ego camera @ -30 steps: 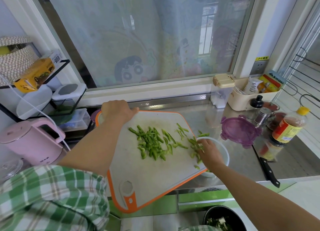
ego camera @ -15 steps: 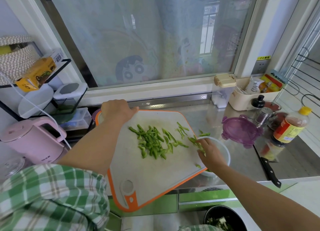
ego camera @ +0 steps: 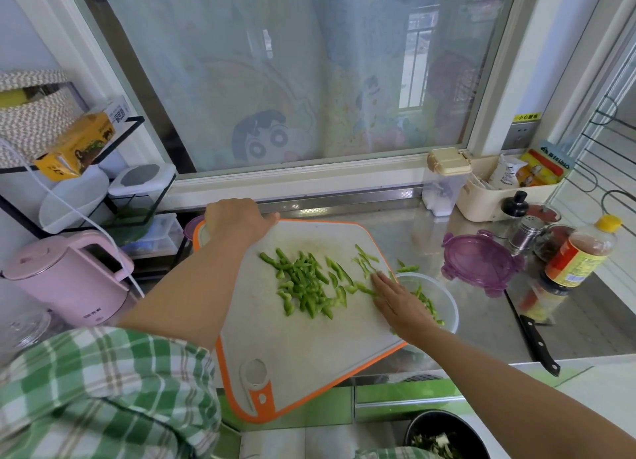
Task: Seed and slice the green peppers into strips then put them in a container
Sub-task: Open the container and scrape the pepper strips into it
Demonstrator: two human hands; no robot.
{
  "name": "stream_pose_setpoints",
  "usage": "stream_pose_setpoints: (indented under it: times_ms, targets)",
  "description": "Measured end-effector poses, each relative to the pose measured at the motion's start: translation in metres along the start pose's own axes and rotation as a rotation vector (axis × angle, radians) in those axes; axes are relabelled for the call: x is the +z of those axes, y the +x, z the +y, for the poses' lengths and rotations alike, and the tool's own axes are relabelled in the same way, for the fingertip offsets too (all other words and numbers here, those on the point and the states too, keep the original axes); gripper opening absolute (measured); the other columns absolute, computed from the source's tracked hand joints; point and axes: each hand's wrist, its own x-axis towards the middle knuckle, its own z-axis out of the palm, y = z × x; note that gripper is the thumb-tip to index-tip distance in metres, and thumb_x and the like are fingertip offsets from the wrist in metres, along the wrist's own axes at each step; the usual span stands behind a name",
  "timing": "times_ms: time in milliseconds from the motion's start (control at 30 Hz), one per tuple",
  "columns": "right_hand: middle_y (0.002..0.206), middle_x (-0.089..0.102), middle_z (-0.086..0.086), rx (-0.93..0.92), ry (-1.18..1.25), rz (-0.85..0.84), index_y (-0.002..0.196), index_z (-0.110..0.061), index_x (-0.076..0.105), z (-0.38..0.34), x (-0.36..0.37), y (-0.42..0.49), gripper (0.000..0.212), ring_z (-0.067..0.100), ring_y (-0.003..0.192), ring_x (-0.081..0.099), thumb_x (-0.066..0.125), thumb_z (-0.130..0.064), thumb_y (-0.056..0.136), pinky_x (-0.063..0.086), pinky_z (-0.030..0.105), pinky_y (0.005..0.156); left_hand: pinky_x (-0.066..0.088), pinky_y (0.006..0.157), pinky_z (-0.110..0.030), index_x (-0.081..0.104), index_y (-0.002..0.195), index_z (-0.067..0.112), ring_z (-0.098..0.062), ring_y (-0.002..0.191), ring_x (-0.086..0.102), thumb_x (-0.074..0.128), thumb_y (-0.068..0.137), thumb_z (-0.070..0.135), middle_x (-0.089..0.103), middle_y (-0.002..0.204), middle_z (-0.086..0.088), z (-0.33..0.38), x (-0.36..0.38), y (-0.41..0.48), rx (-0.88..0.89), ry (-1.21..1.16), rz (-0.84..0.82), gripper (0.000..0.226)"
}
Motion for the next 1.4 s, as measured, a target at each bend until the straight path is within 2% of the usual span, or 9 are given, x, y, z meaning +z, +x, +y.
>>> stream_pose_setpoints:
  times_ms: [200,367,500,767,867,967,1100,1267,1400]
  targets:
    - [0.162,0.006,0.003,0.295,-0.046,-0.090,0.154,-0.015,0.010,0.026,0.009,-0.012,0.060,0.023,0.146,0.018,0.021,-0.044,0.103,0.019,0.038,0.116,0.036,0.078,-0.033,0.063,0.116,0.014,-0.029,0.109,0.059,0.032,0.092,0.070,0.065,0.116,-0.007,-0.002,-0.001,-0.002,-0.002,0.003,-0.001,0.069]
    - [0.161,0.002,-0.005,0.152,-0.021,-0.106,0.154,-0.022,0.007,0.019,0.007,-0.016,0.056,0.015,0.147,0.013,0.021,-0.043,0.104,0.016,0.034,0.116,0.037,0.080,-0.034,0.063,0.117,0.015,-0.028,0.108,0.059,0.031,0.093,0.070,0.066,0.115,-0.006,-0.006,-0.002,-0.003,-0.016,-0.007,0.004,0.068]
    - [0.161,0.009,0.002,0.277,0.004,-0.071,0.154,-0.018,0.012,0.023,0.006,-0.017,0.057,0.020,0.147,0.015,0.021,-0.044,0.103,0.016,0.036,0.116,0.037,0.084,-0.035,0.063,0.117,0.015,-0.028,0.110,0.059,0.032,0.093,0.069,0.065,0.117,-0.006,-0.009,-0.003,-0.004,-0.025,-0.019,0.015,0.067]
    - [0.159,0.002,-0.017,-0.229,0.058,-0.003,0.149,-0.039,0.007,0.008,0.001,-0.036,0.067,-0.001,0.145,0.004,0.004,-0.068,0.089,0.005,0.022,0.118,0.039,0.089,-0.037,0.061,0.122,0.012,-0.031,0.114,0.057,0.032,0.095,0.066,0.063,0.122,-0.010,-0.018,-0.002,-0.008,-0.067,-0.069,0.000,0.067]
    - [0.154,-0.014,-0.018,-0.108,-0.044,-0.050,0.149,-0.035,-0.007,0.009,0.003,-0.041,0.065,0.000,0.145,-0.005,-0.002,-0.066,0.091,-0.003,0.022,0.115,0.039,0.090,-0.037,0.061,0.121,0.012,-0.031,0.114,0.057,0.033,0.095,0.066,0.064,0.122,-0.011,-0.018,-0.002,-0.010,-0.072,-0.072,-0.002,0.066]
    - [0.149,-0.022,-0.012,0.107,-0.122,-0.091,0.150,-0.020,-0.012,0.020,0.007,-0.043,0.095,0.006,0.145,-0.012,-0.021,-0.076,0.073,-0.005,0.028,0.117,0.039,0.087,-0.037,0.061,0.122,0.011,-0.032,0.114,0.057,0.032,0.095,0.066,0.063,0.123,-0.011,-0.018,-0.001,-0.015,-0.073,-0.070,0.003,0.068]
    - [0.161,-0.005,0.000,0.153,-0.036,0.036,0.154,-0.015,0.000,0.016,0.005,-0.044,0.062,0.013,0.148,0.002,0.018,-0.045,0.102,0.008,0.035,0.119,0.036,0.083,-0.037,0.060,0.124,0.010,-0.032,0.115,0.057,0.033,0.095,0.066,0.063,0.124,-0.012,-0.017,0.000,-0.019,-0.072,-0.084,0.008,0.068]
    - [0.139,0.047,0.006,0.032,-0.038,0.156,0.135,-0.013,0.050,0.013,0.003,-0.045,0.039,0.026,0.125,0.047,0.049,-0.022,0.096,0.037,0.038,0.103,0.034,0.079,-0.035,0.061,0.122,0.010,-0.031,0.113,0.058,0.032,0.095,0.066,0.064,0.121,-0.012,-0.016,0.001,-0.021,-0.054,-0.068,0.012,0.069]
    - [0.147,0.041,0.006,0.177,-0.020,0.169,0.143,-0.014,0.039,0.016,-0.004,-0.042,0.048,0.027,0.128,0.044,0.050,-0.016,0.096,0.038,0.038,0.102,0.033,0.079,-0.035,0.061,0.121,0.011,-0.031,0.113,0.057,0.032,0.095,0.067,0.064,0.120,-0.011,-0.017,0.001,-0.022,-0.050,-0.072,0.003,0.069]
